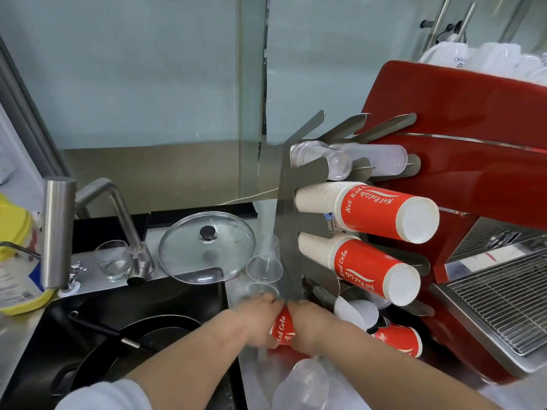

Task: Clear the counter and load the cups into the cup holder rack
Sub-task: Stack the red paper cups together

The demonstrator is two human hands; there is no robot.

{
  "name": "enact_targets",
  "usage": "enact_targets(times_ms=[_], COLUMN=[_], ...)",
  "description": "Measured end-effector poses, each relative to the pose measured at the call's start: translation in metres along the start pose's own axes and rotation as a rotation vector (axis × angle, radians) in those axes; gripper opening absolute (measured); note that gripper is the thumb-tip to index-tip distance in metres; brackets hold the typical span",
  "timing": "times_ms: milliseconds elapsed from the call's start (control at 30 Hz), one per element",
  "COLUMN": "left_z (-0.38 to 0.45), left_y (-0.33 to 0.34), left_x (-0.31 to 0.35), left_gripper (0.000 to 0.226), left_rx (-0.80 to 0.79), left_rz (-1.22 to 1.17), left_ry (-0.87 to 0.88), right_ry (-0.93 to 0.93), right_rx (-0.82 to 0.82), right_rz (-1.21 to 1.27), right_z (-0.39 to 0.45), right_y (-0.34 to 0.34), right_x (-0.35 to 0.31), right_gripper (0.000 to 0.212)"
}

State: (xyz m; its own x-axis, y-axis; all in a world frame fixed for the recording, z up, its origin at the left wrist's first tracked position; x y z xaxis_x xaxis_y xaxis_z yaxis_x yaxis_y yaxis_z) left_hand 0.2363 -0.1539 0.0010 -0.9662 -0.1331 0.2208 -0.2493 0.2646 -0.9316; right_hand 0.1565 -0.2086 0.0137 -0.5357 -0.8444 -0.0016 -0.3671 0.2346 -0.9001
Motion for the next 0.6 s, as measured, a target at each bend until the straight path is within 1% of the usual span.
enact_targets(times_ms=[100,233,300,400,500,600], left_z=[-0.004,-0.012,-0.017,-0.026,-0.036,-0.046], left_y=[0.010,0.015,0.016,0.019,0.020,0.017], left_x=[-0.002,-0.008,-0.013,-0.022,-0.029,-0.036], left_gripper=[0.082,0.070,0.065,0.064,0.064,0.064], left_rx=[0.016,0.067,0.082,0.099,0.108,0.140], left_rz=[-0.035,-0.103,-0.128,-0.160,-0.185,-0.256], left_ry=[-0.005,-0.009,-0.018,-0.031,-0.033,-0.045], right_ry=[0.026,0.070,0.074,0.080,0.056,0.006], right_rx=[-0.034,-0.051,-0.046,-0.051,-0.053,-0.021], right_rz=[-0.054,-0.015,-0.012,0.039,0.092,0.139], right_z=[0.004,0.007,0.009,0.011,0.008,0.004], right_y=[0.009,0.017,0.018,0.020,0.020,0.010], right_x=[-0.002,-0.002,-0.001,-0.003,-0.004,-0.006], right_gripper=[0.044,0.052,0.048,0.048,0.049,0.053])
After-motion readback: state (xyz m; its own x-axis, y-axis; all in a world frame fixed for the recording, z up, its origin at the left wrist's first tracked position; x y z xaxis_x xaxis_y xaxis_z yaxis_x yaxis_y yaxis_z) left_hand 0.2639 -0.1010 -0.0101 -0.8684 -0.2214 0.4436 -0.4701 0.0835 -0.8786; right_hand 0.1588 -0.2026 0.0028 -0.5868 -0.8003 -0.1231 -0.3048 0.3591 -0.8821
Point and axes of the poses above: each hand's wrist, its own z-axis towards the middle knuckle, its own y-axis out of the palm, x = y × z, the point moved 6 cm from there along z, towards the middle knuckle, and after that the axes turned 7 degrees about y, right-handed, at the moved point
